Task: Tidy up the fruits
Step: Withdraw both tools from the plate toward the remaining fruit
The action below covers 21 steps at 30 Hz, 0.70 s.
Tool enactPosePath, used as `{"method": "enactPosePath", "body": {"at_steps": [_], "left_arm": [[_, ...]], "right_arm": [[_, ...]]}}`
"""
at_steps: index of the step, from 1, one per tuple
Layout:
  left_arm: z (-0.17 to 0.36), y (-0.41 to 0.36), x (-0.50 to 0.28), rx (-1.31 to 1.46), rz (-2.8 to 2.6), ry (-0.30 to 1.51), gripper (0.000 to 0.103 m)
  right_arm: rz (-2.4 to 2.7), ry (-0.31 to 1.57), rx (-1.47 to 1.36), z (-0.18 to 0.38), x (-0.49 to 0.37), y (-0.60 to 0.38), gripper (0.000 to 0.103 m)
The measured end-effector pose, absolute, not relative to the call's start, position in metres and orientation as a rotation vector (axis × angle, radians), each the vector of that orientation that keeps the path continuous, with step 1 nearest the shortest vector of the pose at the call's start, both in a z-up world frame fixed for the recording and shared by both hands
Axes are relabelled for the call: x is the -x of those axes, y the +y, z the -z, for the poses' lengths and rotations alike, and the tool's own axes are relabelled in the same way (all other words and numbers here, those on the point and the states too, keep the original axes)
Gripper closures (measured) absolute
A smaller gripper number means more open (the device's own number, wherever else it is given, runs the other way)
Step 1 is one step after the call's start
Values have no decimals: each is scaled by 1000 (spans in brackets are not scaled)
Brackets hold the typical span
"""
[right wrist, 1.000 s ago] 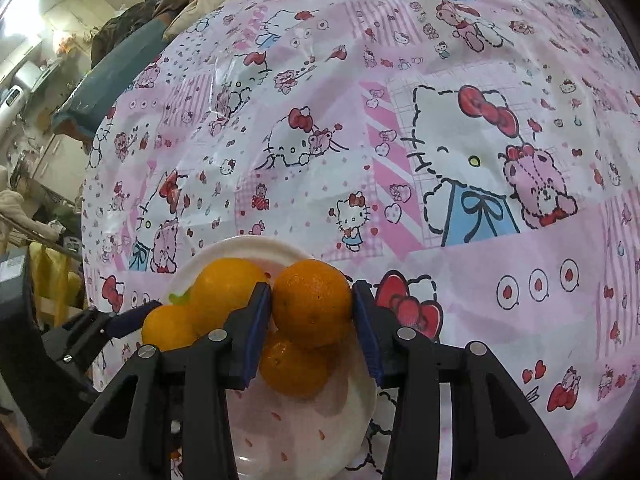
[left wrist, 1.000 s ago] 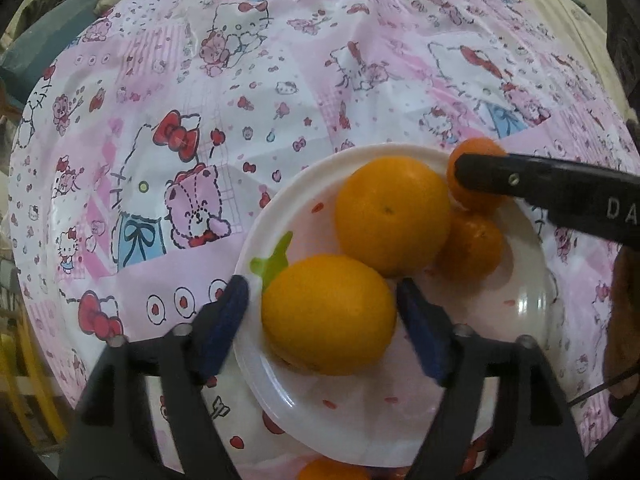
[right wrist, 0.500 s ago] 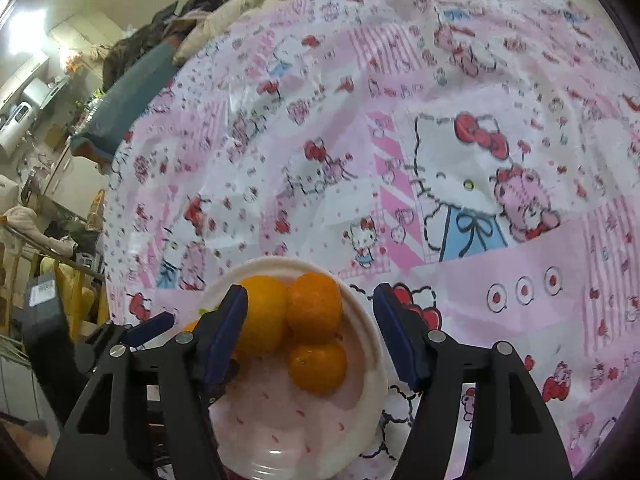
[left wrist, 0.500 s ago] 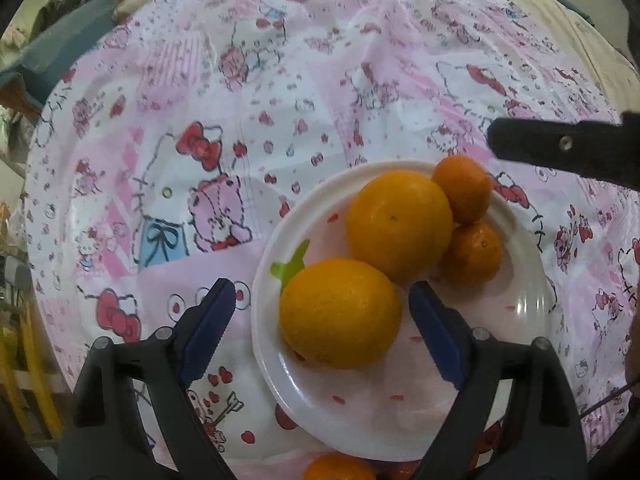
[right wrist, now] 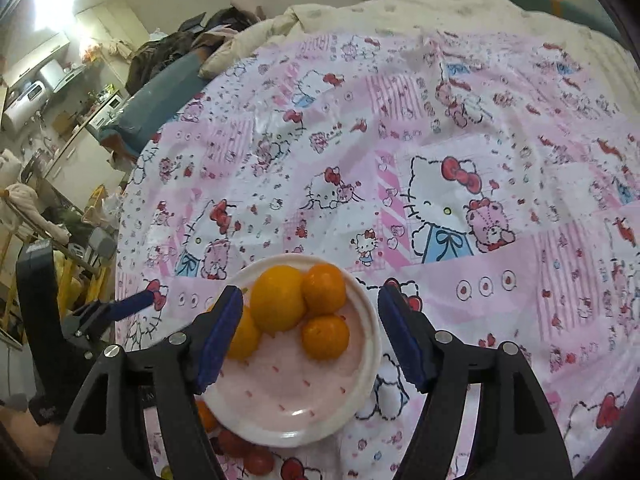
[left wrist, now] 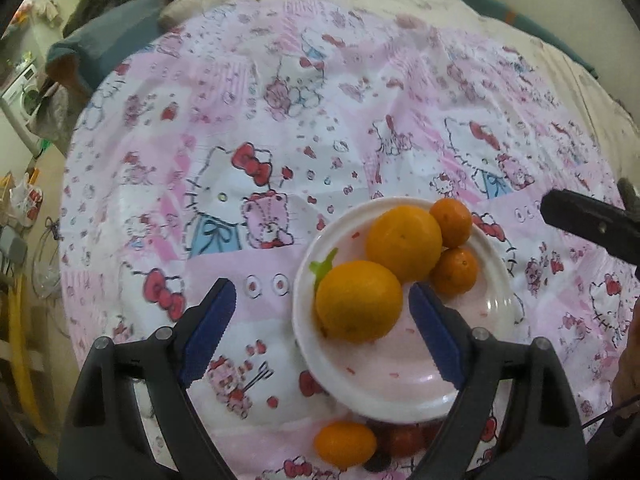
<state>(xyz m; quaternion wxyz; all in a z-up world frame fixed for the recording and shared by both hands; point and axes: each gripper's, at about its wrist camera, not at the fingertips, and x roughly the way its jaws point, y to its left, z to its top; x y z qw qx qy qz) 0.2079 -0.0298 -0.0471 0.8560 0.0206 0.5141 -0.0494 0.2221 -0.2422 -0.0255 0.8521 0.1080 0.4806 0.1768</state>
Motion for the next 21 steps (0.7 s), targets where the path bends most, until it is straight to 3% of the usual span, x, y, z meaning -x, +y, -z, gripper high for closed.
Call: {"method": "enactPosePath", "body": {"at_steps": [21], "left_arm": [[14,22,-132,77,-4,1041,17]], "right_arm": [[-365,1025,-298,19,-143,-250,30]]}}
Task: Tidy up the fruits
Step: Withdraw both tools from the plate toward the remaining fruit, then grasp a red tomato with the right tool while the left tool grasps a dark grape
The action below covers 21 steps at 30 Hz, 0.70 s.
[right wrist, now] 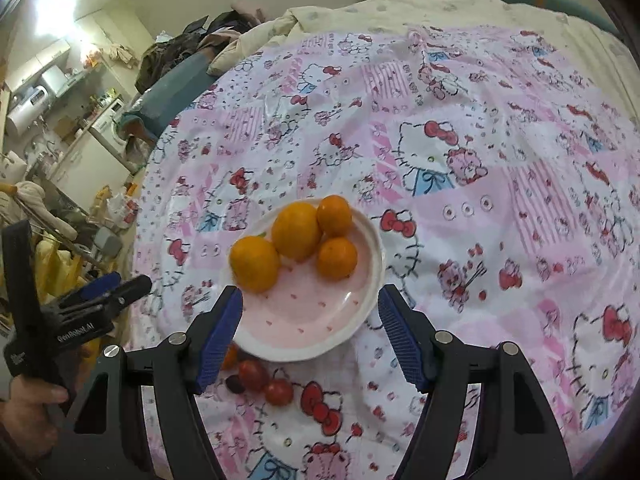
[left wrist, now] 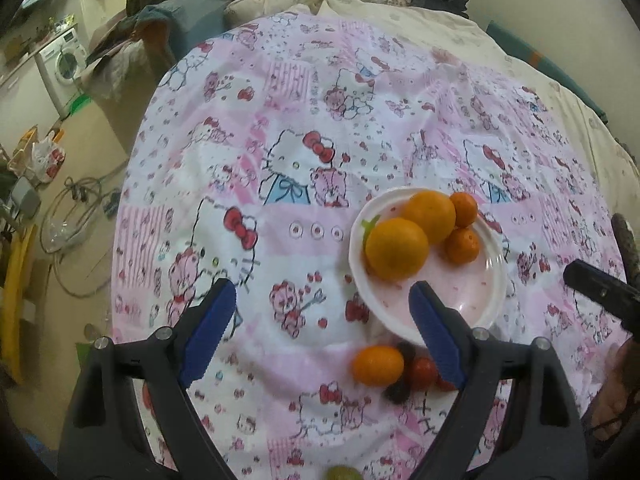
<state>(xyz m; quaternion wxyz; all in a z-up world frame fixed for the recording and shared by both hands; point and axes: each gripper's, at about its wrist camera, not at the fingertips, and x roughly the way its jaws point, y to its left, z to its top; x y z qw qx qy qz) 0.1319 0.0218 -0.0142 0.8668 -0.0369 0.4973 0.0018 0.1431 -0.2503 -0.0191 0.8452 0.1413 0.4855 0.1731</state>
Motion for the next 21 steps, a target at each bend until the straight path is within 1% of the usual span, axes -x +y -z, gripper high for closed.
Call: {"method": "enactPosePath", "body": {"at_steps": [6,14,21], "left_arm": [[15,30,-108,137,-1,1080,17],[29,34,-99,195,-38,1147,17],[35,36,-105,236,-60,1171,17]], "right_arm": [[-369,1037,-337,21,-131,-253,30],[-393,1082,-370,37,-125,-245,29],[-425,1201,-385,67,-131,-232,29]]}}
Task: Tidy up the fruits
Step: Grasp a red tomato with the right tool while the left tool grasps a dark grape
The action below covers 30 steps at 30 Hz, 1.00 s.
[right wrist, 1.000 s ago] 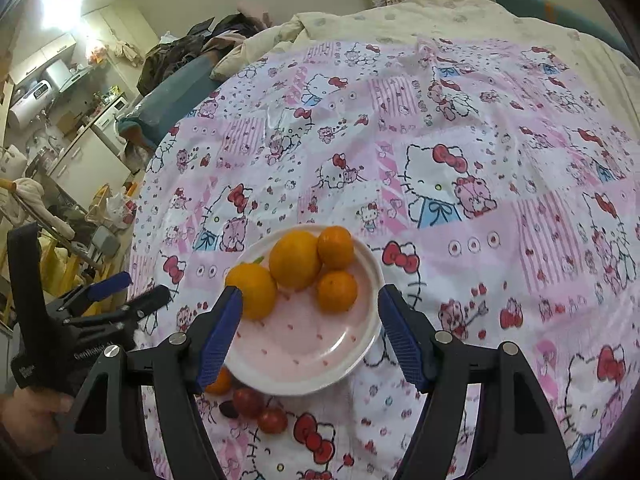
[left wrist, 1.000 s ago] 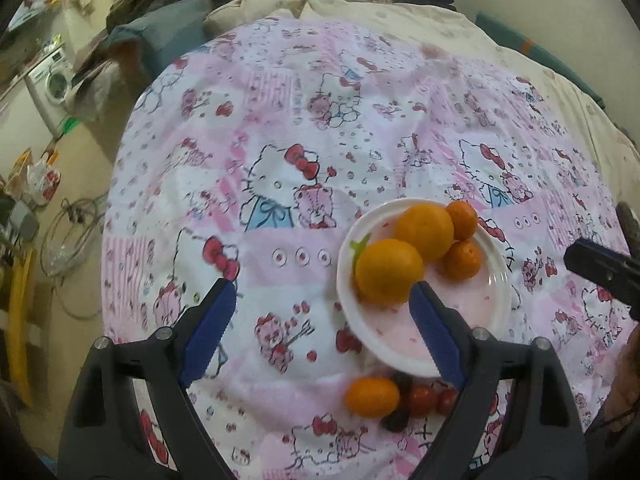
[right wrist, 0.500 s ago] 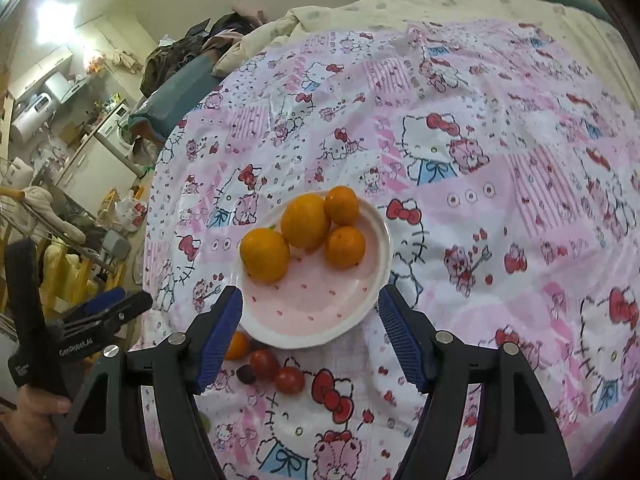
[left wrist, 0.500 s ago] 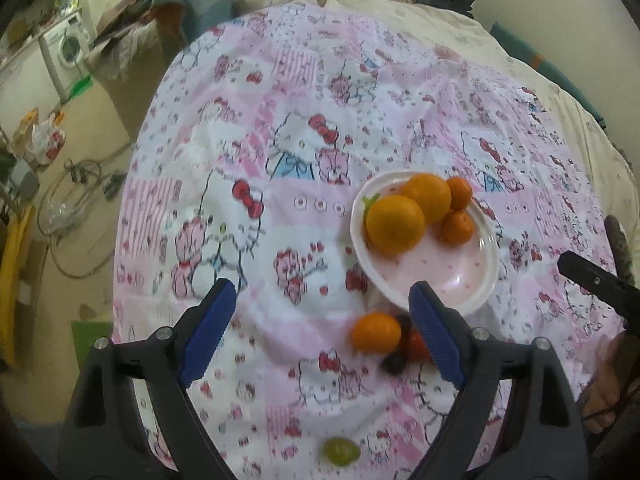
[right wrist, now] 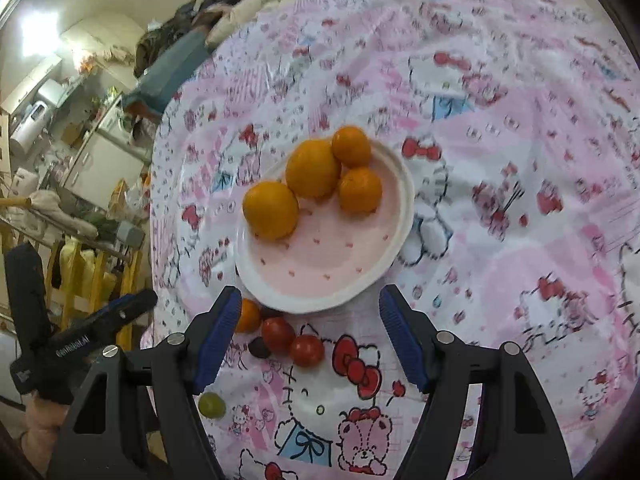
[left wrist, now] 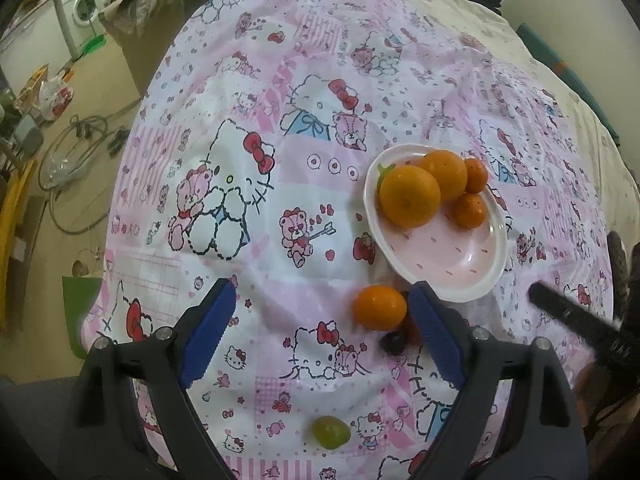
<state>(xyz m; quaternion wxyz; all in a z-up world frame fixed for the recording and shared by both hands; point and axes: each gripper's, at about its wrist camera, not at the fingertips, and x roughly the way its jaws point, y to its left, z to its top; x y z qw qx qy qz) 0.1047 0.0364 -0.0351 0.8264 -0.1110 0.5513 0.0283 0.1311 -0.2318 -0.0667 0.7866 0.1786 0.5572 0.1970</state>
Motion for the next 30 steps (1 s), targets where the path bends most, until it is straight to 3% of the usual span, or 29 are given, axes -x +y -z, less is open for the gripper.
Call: {"method": "enactPosePath", "body": {"at_steps": [8,16,22,30], "left_arm": [[42,38,-115,269,-72,1195,17],[34,41,-115,248,-77,1181,17],[40,49,-114,298,-84,1197,17],[41,45,-115,284,-99,1197,17]], "right_arm": [[-472,1323,-211,101,-128,-194,29],[-486,1306,-160,107,-124,-194,29],[-510,1262,52,105,-118,-173,30],[-582,1257,234,121,-113,-143,40]]}}
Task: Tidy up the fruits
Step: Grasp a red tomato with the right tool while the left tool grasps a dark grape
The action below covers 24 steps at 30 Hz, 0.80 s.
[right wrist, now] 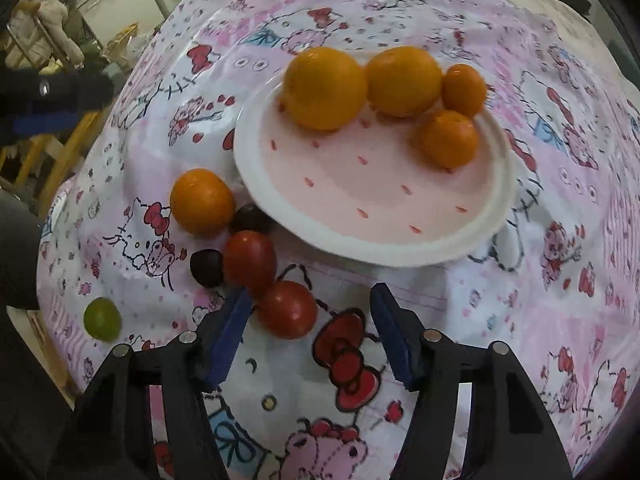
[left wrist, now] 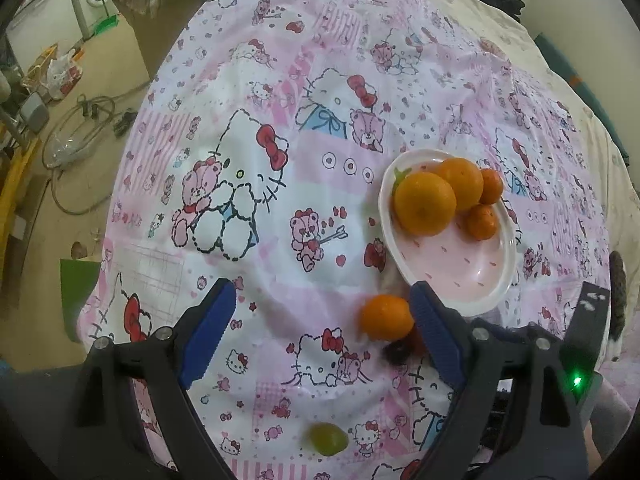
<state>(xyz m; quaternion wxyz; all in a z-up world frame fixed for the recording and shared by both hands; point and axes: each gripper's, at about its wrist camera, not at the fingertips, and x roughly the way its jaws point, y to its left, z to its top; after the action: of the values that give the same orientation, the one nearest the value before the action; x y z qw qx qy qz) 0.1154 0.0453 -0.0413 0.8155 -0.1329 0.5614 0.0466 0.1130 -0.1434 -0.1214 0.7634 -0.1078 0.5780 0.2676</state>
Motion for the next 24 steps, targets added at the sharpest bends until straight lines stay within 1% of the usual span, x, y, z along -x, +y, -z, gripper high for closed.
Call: {"method": "enactPosePath", "body": {"at_steps": [2,3,4,8,10,12,14,19,24], "left_arm": [[42,46,-115,284,-98,1201,17],[42,46,-115,288,-96,1204,17],[43,46,-115,292,-96,1206,17],[44,47,-116,299,-95,1209,17],[44,46,-116,300,-92,1209,17],[44,44,-116,296,-86,1209,17],[44,42,-116,277,-87,1208,17],[50,39,-114,250,-90,1228,17],[63,29,-106,198,-65,1274,17]], "right_arm": [[-605,1245,255,121,-111,-138,41],[-621,1240,273,120,-109,-136,44],[-634,1241,287,120,-108,-133,46],[-639,1279,322,128,-105,-132,49],[-633,1268,355,130,-103,-132,52],[-617,1257,382,131,-102,-133,64],[-608,1260,369,130,-104,-140,71],[-616,1241,318,116,-104,-155,72],[-584,1202,157,87,-105,-186,71]]}}
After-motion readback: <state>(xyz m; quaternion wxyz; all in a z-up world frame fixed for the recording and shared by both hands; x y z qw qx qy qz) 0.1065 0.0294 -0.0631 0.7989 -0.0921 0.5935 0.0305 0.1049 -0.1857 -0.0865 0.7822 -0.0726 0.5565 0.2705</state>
